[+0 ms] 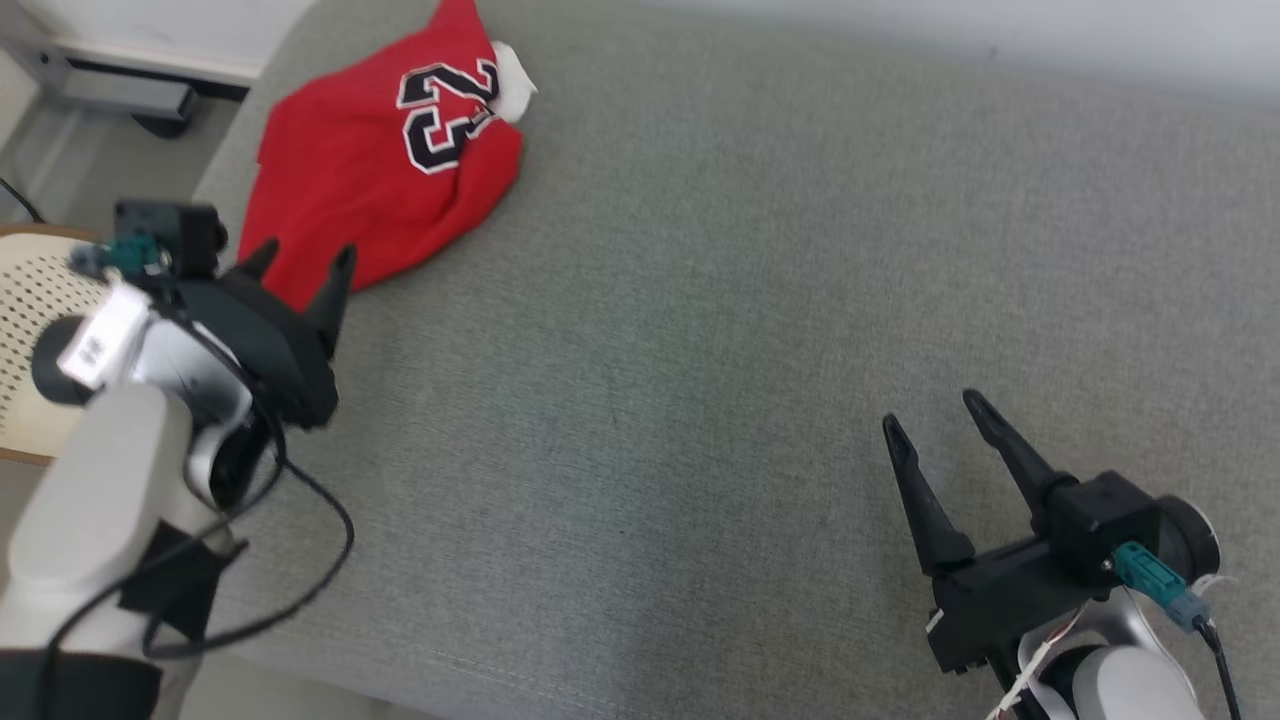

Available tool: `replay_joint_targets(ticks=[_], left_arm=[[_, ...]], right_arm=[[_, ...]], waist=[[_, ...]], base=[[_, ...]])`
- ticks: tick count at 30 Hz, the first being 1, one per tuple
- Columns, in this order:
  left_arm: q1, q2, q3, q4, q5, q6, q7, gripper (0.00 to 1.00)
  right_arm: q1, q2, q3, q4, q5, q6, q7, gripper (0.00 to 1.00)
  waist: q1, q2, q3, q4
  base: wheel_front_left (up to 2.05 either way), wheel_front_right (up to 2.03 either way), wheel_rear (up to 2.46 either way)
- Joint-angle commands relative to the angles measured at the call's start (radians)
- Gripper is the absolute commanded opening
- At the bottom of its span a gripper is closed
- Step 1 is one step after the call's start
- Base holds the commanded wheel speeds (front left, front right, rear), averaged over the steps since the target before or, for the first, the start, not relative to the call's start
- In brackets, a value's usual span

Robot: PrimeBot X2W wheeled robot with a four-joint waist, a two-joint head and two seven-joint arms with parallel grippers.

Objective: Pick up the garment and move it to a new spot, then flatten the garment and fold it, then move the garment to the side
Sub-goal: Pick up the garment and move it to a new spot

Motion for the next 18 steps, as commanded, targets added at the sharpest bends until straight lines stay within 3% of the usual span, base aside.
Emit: replay_joint_targets(ticks=[1,10,18], left_arm=[[-0.034,0.001,0.009,0.016,-0.012,0.002,0.013,1.0],[-0.141,-0.017,0.049,0.116,-0.068,0.005,0.046,1.0],[-0.206,-0.018,0.025,0.208,-0.064,0.001,0.049,1.0]], right_arm=[[-0.018,-0.003,-0.001,-0.021,-0.019,-0.002,0.006,1.0],[-0.017,-0.003,-0.014,-0.119,-0.053,-0.002,0.038,1.0],[0.014,-0.003,-0.024,-0.165,-0.069,-0.002,0.052,1.0]], waist=[[-0.0003,-0.0001,0.071,-0.033],[-0.0003,-0.0001,0.171,-0.071],[-0.0003,-0.0001,0.214,-0.096]], base=[[0.0,0.0,0.0],[0.0,0.0,0.0],[0.0,0.0,0.0]])
